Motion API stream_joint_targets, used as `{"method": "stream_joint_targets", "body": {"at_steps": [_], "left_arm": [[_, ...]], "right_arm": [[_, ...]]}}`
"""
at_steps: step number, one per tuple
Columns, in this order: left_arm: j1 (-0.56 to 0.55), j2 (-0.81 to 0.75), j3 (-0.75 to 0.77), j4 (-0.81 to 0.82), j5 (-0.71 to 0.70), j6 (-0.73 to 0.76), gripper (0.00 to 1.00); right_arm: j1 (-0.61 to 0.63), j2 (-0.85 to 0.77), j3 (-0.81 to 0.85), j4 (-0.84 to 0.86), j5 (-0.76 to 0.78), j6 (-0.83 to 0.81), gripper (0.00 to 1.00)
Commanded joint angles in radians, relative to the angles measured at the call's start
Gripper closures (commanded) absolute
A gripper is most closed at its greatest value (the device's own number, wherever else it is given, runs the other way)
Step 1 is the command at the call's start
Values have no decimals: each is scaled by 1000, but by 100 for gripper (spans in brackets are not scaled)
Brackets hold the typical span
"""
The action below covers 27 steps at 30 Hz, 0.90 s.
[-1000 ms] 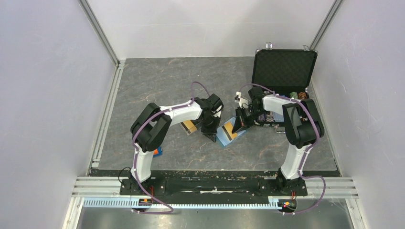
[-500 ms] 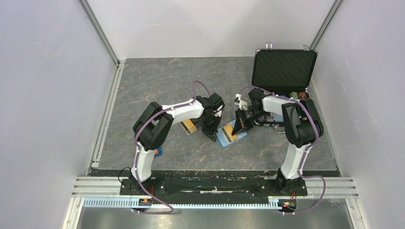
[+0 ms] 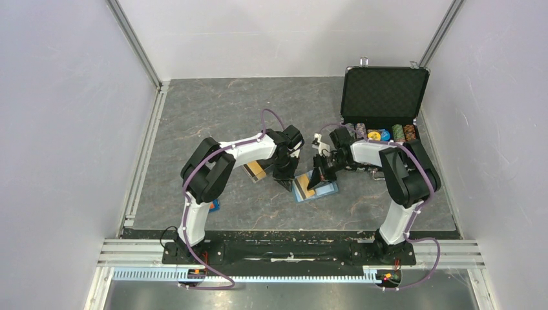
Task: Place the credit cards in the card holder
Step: Insert the credit card into the card holder.
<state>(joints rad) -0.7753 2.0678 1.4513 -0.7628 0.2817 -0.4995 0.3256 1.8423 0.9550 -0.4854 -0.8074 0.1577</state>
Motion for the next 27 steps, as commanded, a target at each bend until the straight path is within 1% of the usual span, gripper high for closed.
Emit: {"method": "stream_joint_targets", "body": {"at_steps": [1, 4, 9, 14, 19, 22, 25, 27], "left_arm": [[1, 30, 5, 52, -50, 28, 98], [-1, 23, 0, 51, -49, 23, 98], [-1, 0, -14, 56, -53, 16, 98], [7, -35, -13, 55, -56, 16, 98], [20, -69, -11, 54, -49, 6, 98], [25, -82, -25, 65, -35, -9, 95], [33, -103, -50, 90, -13, -29, 85], [43, -122, -73, 114, 12, -44, 79]], "right_arm": [[57, -62, -83, 177, 68, 130, 96], [61, -92, -112, 218, 93, 161, 90], [60, -143, -120, 174, 139, 143, 72], [61, -200, -114, 135, 171, 138, 51], [62, -212, -118, 126, 175, 132, 37], [71, -199, -137, 149, 155, 137, 35], [82, -198, -168, 225, 77, 190, 40], [85, -206, -176, 257, 55, 218, 43]]}}
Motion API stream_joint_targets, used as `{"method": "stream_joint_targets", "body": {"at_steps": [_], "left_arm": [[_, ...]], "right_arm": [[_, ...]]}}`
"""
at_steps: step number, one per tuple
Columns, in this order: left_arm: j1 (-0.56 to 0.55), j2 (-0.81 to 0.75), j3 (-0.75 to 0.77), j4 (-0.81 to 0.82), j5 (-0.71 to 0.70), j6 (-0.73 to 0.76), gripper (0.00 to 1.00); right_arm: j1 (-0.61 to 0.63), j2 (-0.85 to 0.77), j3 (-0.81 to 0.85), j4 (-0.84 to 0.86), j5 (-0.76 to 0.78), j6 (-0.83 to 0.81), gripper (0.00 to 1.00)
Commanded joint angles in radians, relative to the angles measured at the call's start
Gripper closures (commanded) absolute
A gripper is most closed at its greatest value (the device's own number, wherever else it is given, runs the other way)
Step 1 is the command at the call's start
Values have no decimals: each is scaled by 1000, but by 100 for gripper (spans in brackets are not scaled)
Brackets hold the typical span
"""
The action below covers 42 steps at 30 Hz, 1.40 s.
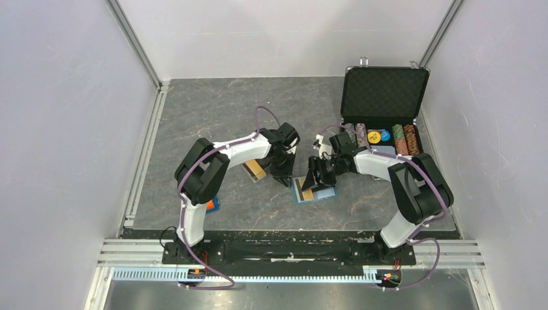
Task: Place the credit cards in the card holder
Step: Insert the credit card into the card holder, then close the card holder at the center of the board.
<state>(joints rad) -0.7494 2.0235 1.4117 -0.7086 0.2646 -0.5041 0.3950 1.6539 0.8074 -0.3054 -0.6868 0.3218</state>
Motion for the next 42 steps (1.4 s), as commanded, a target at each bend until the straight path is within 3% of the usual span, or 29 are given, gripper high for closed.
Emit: {"method": "stream_joint_targets", "body": {"at_steps": [1, 7, 13, 19, 23, 30, 37, 42], "left_arm": [[21, -90, -49, 75, 44, -50, 75], [60, -187, -203, 269, 169, -188, 51], [68, -214, -327, 443, 236, -346, 47], [59, -179, -337, 443, 216, -366, 43], [41, -145, -311, 399, 180, -358, 41], [5, -114, -200, 174, 18, -239, 39], [-23, -145, -159, 54, -111, -169, 36], [33, -139, -133, 15, -166, -121, 36]], "right_arm": [[16, -23, -25, 78, -66, 57, 43], [14, -82, 42, 6, -17, 17, 32], [-22, -125, 78, -48, 9, -21, 28], [-137, -131, 91, -188, 142, -159, 27], [-157, -119, 78, -231, 236, -214, 27], [-156, -90, 30, -198, 224, -223, 30], [-156, -97, -31, -177, 139, -212, 52], [-146, -114, -84, -152, 88, -194, 56]]}}
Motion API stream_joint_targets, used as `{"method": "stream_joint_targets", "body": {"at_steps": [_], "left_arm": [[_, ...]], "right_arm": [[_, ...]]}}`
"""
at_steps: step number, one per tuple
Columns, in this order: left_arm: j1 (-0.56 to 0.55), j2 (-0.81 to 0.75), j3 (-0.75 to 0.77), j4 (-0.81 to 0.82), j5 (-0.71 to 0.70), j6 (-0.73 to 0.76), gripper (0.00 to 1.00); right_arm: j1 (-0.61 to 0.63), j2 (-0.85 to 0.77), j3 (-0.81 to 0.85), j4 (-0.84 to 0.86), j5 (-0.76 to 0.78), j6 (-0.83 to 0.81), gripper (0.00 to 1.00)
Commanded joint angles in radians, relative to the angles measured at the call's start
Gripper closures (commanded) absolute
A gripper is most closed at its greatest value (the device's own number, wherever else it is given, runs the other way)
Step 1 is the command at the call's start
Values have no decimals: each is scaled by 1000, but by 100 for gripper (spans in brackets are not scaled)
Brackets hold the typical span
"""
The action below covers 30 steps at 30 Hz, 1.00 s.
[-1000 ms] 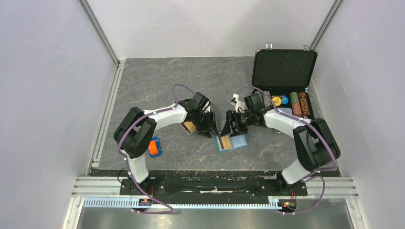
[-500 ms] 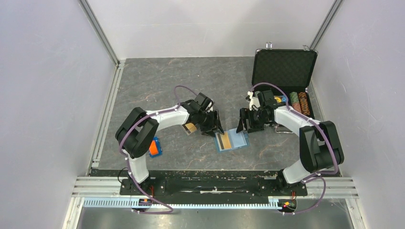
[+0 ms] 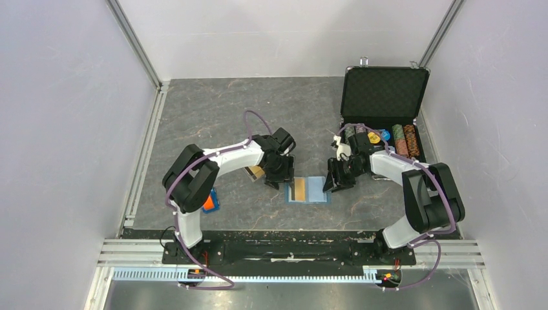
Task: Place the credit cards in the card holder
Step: Close the card holder at the center of the board.
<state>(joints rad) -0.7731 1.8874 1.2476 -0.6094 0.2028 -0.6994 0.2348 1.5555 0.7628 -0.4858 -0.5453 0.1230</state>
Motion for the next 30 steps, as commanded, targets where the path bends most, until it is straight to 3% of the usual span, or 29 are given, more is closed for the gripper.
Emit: {"method": "stream_joint_targets", "body": {"at_steps": [1, 7, 14, 23, 30], "left_arm": [[74, 4, 38, -85, -111, 83, 36], [164, 66, 128, -98, -134, 132, 39], [233, 146, 274, -154, -59, 203, 40], [176, -40, 19, 8, 130, 90, 36], [116, -18, -94, 149, 198, 4, 35]], "right_arm": [[16, -18, -47, 32, -61, 9, 56], [39, -40, -60, 54, -96, 33, 56], [56, -36, -29, 29, -82, 22, 54], [54, -60, 52, -61, 54, -44, 49], [55, -39, 8, 26, -69, -41, 54]]}}
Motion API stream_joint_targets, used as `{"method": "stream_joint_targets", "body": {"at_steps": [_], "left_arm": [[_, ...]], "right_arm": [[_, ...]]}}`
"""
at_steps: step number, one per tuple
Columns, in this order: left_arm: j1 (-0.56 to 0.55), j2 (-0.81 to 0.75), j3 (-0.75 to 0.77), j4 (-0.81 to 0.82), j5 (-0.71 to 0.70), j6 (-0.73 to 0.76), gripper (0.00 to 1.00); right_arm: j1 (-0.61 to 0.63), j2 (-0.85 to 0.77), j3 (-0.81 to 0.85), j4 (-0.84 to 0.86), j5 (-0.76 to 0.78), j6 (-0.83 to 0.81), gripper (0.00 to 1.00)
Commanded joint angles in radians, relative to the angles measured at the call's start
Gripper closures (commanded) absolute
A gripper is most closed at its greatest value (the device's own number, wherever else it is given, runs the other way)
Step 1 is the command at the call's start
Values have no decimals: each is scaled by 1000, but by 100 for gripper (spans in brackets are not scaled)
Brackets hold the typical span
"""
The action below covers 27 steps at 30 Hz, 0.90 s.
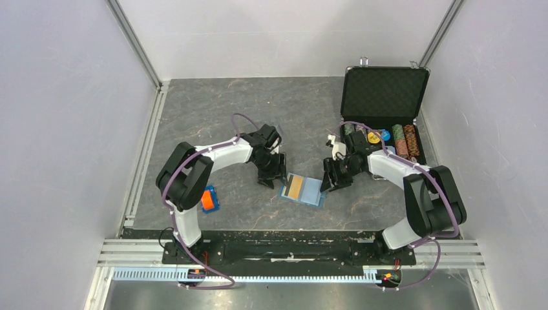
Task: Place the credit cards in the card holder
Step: Close the card holder at the center of the board.
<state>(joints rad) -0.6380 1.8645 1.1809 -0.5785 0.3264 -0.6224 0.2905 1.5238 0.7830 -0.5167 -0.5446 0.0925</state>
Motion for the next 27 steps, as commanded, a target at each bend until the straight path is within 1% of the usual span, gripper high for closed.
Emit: {"method": "stream_joint_targets", "body": {"at_steps": [1, 7, 12, 18, 23, 27], "left_arm": [[-24, 18, -31, 130, 79, -80, 34], [-25, 39, -40, 173, 112, -97, 35], [-25, -18, -46, 227, 164, -120, 41], [-25, -78, -43, 290, 276, -155, 51], [-25, -127, -59, 284, 283, -165, 55], [-28, -127, -63, 274, 304, -163, 56]], "right_arm": [[-1, 2, -30, 73, -84, -5, 54], [-1, 28, -100, 157, -159, 28, 58], [-1, 45, -100, 170, -187, 28, 65], [-1, 59, -98, 192, -240, 31, 68], [-1, 69, -93, 193, -251, 27, 74], [-1, 70, -90, 203, -263, 38, 78]]}}
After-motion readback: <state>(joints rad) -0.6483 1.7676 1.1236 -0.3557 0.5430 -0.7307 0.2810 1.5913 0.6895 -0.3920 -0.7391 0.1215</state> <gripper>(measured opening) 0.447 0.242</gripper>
